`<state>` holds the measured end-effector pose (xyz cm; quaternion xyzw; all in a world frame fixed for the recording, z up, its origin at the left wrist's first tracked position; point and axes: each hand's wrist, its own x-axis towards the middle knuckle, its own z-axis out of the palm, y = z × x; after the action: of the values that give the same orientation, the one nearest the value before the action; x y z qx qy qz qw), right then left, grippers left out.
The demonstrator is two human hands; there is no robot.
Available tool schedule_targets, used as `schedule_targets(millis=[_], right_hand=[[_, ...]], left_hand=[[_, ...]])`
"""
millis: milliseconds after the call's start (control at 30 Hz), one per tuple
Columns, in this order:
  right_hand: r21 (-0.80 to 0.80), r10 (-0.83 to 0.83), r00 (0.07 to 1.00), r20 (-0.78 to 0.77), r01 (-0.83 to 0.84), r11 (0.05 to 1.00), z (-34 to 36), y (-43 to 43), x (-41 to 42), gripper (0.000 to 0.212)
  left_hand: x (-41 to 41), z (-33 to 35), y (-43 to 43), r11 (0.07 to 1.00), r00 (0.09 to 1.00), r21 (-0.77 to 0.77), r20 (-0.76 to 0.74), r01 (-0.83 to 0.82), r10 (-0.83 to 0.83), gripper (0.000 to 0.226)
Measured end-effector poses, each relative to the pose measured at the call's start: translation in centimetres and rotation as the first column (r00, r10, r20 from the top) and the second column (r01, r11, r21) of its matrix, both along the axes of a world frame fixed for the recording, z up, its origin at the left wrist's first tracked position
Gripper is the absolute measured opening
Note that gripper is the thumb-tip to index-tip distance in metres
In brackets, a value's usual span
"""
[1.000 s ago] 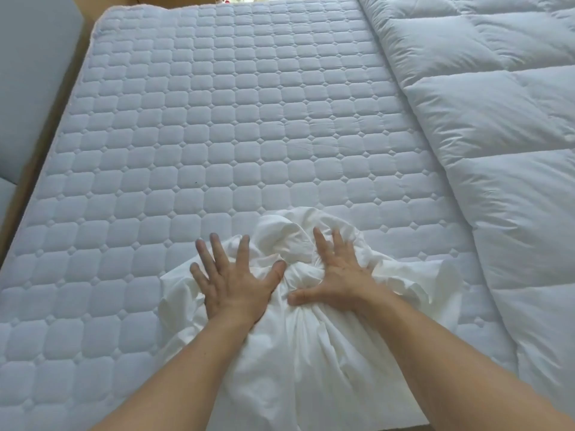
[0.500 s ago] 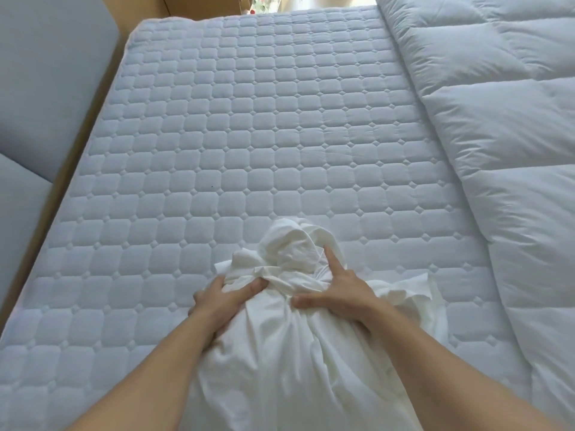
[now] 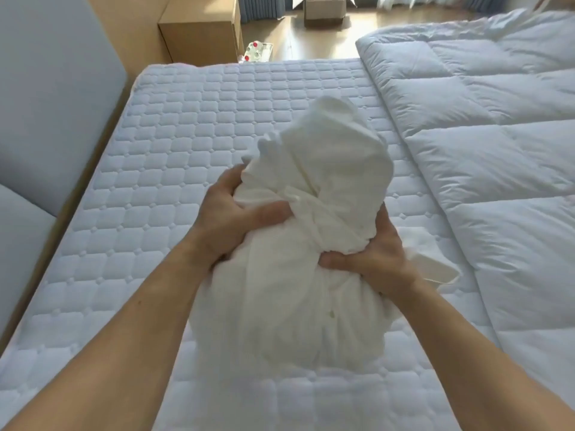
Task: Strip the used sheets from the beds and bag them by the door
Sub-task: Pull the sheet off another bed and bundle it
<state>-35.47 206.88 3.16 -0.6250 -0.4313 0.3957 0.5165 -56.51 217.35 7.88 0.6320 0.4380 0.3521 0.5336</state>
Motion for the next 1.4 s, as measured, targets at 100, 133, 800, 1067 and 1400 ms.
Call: schedule_targets(millis=[100, 133, 800, 1067, 1400], right_hand=[[0.111, -0.071, 0.99, 0.121, 0.058, 0.992, 1.3, 2.1, 0.4, 0.11], [0.071, -0.058, 0.992, 0.112, 0.05, 0.996, 0.3, 1.8, 0.3, 0.112], [0.038, -0.234, 0.764, 0.601, 0.265, 0.964, -6.8, -8.3, -5.2, 0.102], [-0.379, 0.161, 0.759, 0.631, 0.121, 0.917, -9.4, -0.7, -4.4, 0.091], [-0.599, 0.277, 0.744, 0.608, 0.201, 0.775, -12.8, 5.2, -4.2, 0.071]], left_hand=[[0.6, 2.0, 1.4, 0.98, 1.0, 0.201, -0.026, -0.007, 0.013, 0.071], [0.5, 1.1, 1.1, 0.976, 0.998, 0.22, -0.066, -0.002, 0.017, 0.072], [2.2, -13.8, -4.4, 0.982, 0.801, -0.16, -0.571, 0.102, -0.177, 0.062], [2.5, -15.0, -0.7, 0.959, 0.823, -0.284, -0.547, -0.009, -0.154, 0.071], [1.1, -14.1, -7.1, 0.968, 0.568, 0.101, -0.822, 0.228, -0.047, 0.077]])
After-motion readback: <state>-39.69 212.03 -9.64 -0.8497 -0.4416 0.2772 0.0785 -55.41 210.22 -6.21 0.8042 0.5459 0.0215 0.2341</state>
